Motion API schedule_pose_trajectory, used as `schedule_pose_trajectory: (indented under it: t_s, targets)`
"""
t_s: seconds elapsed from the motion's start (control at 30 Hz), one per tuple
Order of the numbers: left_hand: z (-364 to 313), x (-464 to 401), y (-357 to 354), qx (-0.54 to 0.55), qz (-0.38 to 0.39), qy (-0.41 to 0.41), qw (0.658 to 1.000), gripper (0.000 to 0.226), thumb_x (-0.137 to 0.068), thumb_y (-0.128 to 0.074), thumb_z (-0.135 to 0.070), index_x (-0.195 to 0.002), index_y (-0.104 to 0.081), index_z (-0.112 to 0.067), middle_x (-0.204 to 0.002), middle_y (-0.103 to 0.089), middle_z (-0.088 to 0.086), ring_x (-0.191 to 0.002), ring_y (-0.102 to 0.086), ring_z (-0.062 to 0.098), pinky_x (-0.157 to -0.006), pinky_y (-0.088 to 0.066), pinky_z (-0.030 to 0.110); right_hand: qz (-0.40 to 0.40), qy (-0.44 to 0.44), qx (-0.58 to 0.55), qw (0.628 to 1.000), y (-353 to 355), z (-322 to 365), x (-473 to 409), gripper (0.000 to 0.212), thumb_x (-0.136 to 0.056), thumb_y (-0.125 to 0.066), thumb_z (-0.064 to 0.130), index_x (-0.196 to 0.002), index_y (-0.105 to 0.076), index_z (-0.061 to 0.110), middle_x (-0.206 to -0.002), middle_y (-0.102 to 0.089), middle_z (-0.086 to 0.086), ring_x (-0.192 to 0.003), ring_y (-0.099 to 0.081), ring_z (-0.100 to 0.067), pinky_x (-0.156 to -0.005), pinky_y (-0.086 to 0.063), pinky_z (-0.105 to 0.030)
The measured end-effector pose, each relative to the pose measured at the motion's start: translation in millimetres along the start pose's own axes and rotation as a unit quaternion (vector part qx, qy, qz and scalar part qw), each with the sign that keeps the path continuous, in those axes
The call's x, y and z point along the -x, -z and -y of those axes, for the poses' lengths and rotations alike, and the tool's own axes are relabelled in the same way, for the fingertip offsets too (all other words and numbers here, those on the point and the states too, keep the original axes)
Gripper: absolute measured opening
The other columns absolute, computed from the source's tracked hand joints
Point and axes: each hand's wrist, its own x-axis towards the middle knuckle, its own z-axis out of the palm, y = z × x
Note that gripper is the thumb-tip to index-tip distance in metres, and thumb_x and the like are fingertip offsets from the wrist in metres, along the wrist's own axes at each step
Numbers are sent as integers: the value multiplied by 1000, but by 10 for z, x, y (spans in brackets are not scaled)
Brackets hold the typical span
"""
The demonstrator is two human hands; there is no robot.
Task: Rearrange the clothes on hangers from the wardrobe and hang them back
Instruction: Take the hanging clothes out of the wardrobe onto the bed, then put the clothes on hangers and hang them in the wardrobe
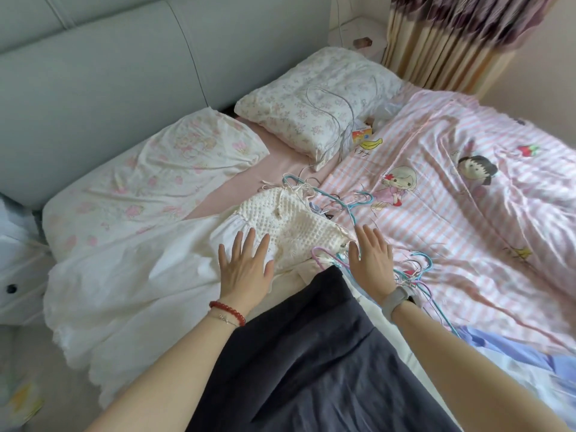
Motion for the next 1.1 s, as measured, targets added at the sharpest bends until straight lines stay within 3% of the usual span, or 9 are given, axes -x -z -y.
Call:
schedule_pose_trajectory:
  t_s: [0.1, 0.2, 0.3, 0.4, 0.53, 0.67, 0.87, 1.0, 1.1]
  targets:
    - [-85, 502, 160, 46, -59, -20, 997, 51, -95, -41, -29, -144, -29, -22, -153, -22, 5, -142, -14, 24, -112, -8, 50, -13, -22, -37, 999, 128, 74, 736, 40, -92, -48, 15, -131, -48, 11, -140, -45, -9, -135, -30, -29, -111, -21, -45]
    - [-156, 1051, 238, 66, -48, 3, 997, 50, -96, -39, -29, -144, -29, -23, -152, -23, 2, -141, -14, 20, -112, -9, 47, -7, -77, -98, 992, 284, 123, 1479, 38, -92, -45, 17, -127, -52, 7, -135, -50, -11, -132, -35, -30, -112, -23, -43]
    - [-266, 1695, 257, 81, -62, -18, 995, 47, -93, -48, -27, -138, -42, -17, -146, -38, 7, -136, -29, 25, -109, -19, 53, -28, -63, -40, 997, 411, 110, 2312, 48, -89, -32, 32, -125, -55, 11, -132, -53, -9, -131, -38, -31, -109, -26, -51]
    - [-397, 2472, 76, 75, -99, -57, 991, 44, -84, -63, -21, -126, -56, -12, -131, -54, 12, -125, -47, 30, -99, -33, 58, -3, -54, 24, 998, 482, -19, 3174, 43, -92, -35, 27, -129, -51, 13, -136, -49, -6, -134, -34, -30, -109, -20, -54]
    - [-590, 3566, -257, 88, -53, -67, 992, 44, -89, -56, -24, -131, -51, -15, -138, -48, 9, -132, -38, 26, -105, -25, 56, 9, -80, 50, 996, 508, -355, 4239, 51, -87, -28, 33, -123, -56, 11, -129, -55, -11, -127, -43, -35, -101, -30, -60]
    - [-688, 4347, -557, 77, 29, -67, 994, 46, -96, -41, -29, -141, -36, -21, -150, -29, 2, -140, -19, 19, -112, -11, 48, 23, -115, 62, 991, 537, -706, 5206, 40, -87, -41, 24, -120, -58, 8, -126, -57, -13, -123, -46, -38, -97, -34, -62]
    - [-1354, 4938, -813, 70, 64, -164, 982, 44, -95, -43, -26, -137, -42, -17, -147, -34, 4, -138, -25, 20, -110, -14, 42, 12, -202, 54, 978, 935, -1356, 6207, 55, -83, -25, 32, -119, -58, 6, -124, -58, -17, -120, -49, -39, -95, -43, -55]
    - [-2087, 5252, -972, 83, 94, -248, 961, 42, -93, -47, -23, -133, -47, -14, -142, -41, 7, -133, -33, 23, -107, -20, 39, -32, -256, 64, 964, 1331, -1799, 6695, 37, -82, -43, 18, -107, -64, 2, -112, -64, -18, -106, -59, -37, -89, -47, -48]
    - [-2667, 5455, -1067, 82, 109, -302, 944, 40, -92, -46, -23, -132, -48, -16, -141, -43, 4, -131, -35, 20, -108, -20, 35, -75, -283, 49, 955, 1617, -2198, 6967, 31, -87, -49, 8, -116, -59, 1, -123, -57, -18, -118, -51, -33, -99, -40, -40]
